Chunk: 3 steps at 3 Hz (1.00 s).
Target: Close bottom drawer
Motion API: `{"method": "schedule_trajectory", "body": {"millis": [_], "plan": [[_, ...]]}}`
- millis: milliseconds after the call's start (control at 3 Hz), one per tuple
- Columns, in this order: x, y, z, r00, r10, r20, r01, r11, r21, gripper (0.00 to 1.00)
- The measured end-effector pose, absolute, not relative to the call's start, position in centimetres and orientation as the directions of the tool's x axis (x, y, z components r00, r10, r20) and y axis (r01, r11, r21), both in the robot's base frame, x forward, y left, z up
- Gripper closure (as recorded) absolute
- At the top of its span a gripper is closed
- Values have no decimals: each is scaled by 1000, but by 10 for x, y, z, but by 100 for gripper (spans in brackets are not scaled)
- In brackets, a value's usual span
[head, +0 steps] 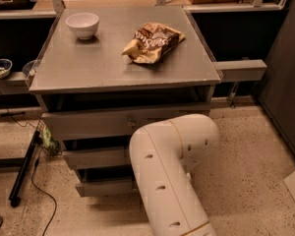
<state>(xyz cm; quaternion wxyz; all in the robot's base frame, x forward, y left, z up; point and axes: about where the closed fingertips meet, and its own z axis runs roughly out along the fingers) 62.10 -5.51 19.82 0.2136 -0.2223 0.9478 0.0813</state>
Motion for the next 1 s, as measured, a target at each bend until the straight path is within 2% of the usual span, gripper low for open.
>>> {"method": "schedule_trajectory", "body": {"millis": [333, 1000], "plan": [[621, -55, 198, -810, -387, -441, -456, 888, 59, 51], [621, -55, 198, -810, -387, -441, -456, 888, 59, 5]]}}
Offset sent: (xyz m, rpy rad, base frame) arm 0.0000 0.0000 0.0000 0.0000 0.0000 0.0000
